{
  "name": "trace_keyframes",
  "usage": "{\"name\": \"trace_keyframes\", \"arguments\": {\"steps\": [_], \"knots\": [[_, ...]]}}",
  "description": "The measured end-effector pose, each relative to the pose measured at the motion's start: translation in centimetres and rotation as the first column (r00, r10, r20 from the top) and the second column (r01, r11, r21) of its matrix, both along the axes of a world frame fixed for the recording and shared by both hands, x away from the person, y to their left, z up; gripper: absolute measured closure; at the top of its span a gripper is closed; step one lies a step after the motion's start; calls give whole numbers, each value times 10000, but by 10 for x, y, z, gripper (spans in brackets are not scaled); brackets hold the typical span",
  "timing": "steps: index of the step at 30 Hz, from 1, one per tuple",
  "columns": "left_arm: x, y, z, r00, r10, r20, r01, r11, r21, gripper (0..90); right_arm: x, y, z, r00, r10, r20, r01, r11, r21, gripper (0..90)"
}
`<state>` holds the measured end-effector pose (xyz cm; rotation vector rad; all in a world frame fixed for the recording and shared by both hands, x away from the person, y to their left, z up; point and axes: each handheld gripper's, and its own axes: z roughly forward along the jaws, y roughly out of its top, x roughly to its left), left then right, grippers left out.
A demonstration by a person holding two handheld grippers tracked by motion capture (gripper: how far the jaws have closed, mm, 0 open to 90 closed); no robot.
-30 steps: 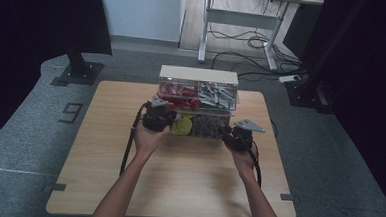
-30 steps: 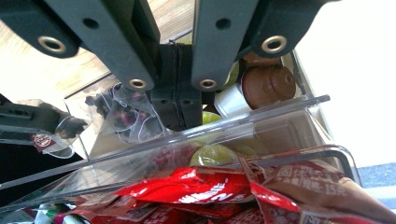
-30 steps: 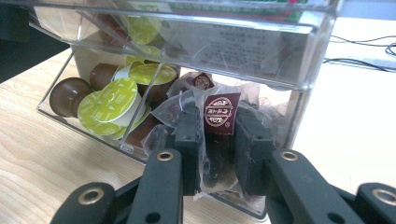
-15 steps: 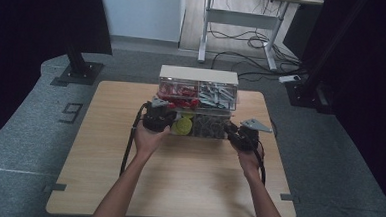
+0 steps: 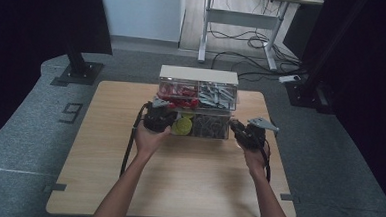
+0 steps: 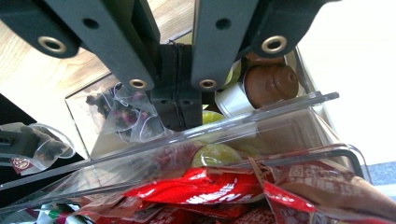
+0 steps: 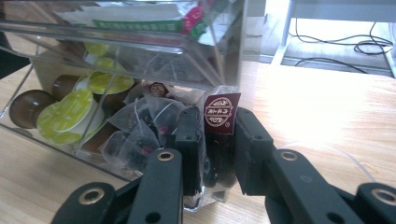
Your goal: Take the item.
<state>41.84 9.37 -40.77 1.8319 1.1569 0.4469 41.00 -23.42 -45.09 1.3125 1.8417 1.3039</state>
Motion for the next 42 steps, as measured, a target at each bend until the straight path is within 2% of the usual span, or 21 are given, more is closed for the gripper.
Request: {"name": "trace_keyframes", "arguments": {"steps": [26,42], "knots": [[0,1,0,10000,-19,-40,19,10000,-5,895,11,-29,-3,9972,-713,-209,713,9975,14,733],[0,1,-1,10000,-16,-34,16,10000,-28,894,14,-38,4,9954,-952,-86,952,9955,-40,732]]}}
